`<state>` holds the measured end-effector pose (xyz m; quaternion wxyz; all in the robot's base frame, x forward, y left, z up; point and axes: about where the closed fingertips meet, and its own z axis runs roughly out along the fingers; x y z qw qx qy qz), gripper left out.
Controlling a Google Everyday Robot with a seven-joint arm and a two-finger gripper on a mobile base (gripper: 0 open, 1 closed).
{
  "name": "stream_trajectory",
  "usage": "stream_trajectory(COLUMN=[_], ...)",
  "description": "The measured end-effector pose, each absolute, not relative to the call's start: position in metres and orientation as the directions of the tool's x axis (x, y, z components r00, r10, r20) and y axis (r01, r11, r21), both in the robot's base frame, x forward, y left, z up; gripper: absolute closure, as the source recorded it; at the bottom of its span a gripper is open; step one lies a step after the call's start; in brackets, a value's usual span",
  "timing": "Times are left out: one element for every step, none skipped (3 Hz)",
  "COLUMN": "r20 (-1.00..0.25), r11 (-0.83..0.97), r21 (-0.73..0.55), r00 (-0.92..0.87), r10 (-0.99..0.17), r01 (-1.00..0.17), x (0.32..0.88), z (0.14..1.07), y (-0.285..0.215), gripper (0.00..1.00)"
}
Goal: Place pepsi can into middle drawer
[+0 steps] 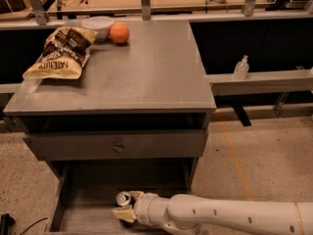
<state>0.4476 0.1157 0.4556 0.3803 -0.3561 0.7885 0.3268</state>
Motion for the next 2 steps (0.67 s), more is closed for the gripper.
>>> stream_trajectory(r20=[-0.842,-0.851], r11=[0.523,0.522], r21=[0.214,0.186], r00=[-0.427,-0.402], r10=[-0.329,-0.337], r01=[-0.825,-0.832], x=[0.451,0.457], z=[0.455,0.477], y=[0.115,0.105], gripper=[0.0,0.0])
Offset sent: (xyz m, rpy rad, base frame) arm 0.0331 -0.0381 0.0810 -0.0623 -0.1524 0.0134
